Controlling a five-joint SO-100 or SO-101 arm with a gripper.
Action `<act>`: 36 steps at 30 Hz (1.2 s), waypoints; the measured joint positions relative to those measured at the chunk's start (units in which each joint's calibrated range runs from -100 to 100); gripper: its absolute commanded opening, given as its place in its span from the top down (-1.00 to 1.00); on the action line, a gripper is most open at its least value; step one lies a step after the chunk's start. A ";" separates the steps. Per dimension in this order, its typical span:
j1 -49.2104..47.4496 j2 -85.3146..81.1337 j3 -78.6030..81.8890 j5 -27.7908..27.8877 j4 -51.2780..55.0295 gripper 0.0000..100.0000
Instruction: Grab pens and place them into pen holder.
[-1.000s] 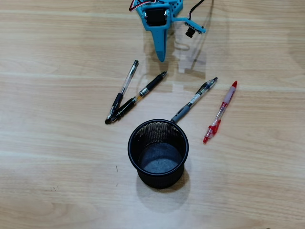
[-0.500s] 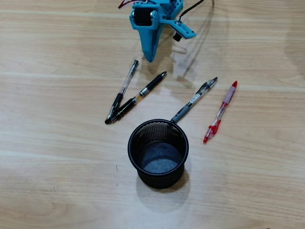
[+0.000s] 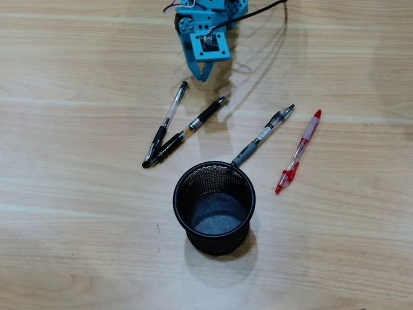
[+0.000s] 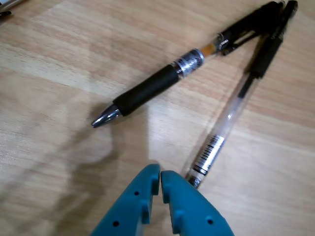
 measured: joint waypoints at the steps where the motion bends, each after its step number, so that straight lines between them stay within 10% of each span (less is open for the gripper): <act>1: 0.95 4.33 -3.46 -0.10 0.00 0.95; 13: 6.67 39.93 -34.69 -2.81 0.17 0.53; 36: 7.91 79.78 -43.21 -7.70 -16.49 0.52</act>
